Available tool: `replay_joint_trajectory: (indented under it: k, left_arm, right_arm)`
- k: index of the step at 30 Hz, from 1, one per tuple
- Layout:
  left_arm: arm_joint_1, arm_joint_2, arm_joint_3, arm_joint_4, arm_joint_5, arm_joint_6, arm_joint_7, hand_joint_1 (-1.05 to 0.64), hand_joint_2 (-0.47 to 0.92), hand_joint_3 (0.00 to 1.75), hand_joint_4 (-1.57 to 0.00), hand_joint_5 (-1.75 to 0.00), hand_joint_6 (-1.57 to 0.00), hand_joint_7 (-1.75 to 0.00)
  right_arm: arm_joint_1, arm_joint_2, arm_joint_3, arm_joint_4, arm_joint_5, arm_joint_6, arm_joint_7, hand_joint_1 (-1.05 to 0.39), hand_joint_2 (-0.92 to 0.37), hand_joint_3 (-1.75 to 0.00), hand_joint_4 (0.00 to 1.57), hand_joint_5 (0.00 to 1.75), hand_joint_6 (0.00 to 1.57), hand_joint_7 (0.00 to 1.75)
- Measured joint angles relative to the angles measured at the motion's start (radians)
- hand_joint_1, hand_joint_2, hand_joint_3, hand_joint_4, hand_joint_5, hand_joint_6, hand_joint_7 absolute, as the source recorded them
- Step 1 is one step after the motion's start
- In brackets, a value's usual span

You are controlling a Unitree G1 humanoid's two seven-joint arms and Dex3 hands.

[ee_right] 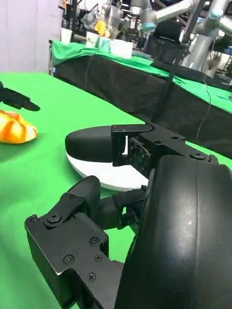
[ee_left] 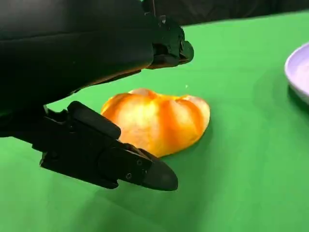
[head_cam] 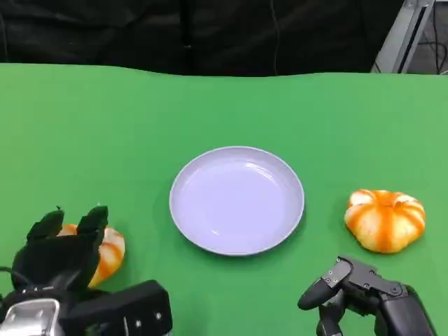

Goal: Grasp the bread from the table and place it into the plate.

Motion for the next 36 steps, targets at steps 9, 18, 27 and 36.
replay_joint_trajectory:
  k: [9,18,27,36]
  left_arm:
    - [-0.187,0.019,-0.086,0.263,-0.015,0.069,-0.057,-0.56,0.92,0.13,-0.14,-0.08,-0.2,-0.04]
    - [-0.264,0.068,-0.104,0.381,-0.154,-0.074,0.052,-0.3,0.92,0.17,-0.81,-1.7,-0.66,-1.53]
    - [-0.173,0.083,-0.067,0.387,-0.296,-0.449,0.442,-0.24,0.62,0.96,-0.83,-1.75,-0.65,-1.75]
    - [-0.165,0.071,-0.056,0.413,-0.309,-0.728,0.744,-0.12,0.46,1.28,-0.85,-1.75,-0.65,-1.75]
  right_arm:
    - [-0.027,0.005,0.005,0.019,-0.004,0.0,-0.003,0.04,-0.45,-1.29,0.66,1.65,0.7,1.38]
    - [-0.032,0.005,0.006,0.032,-0.014,-0.003,-0.011,0.05,-0.43,-1.3,0.66,1.63,0.71,1.37]
    - [-0.03,0.002,0.005,0.032,-0.011,-0.003,-0.011,0.05,-0.44,-1.29,0.66,1.64,0.71,1.36]
    - [-0.022,0.002,-0.003,0.031,-0.007,-0.001,-0.008,0.05,-0.45,-1.28,0.66,1.64,0.71,1.35]
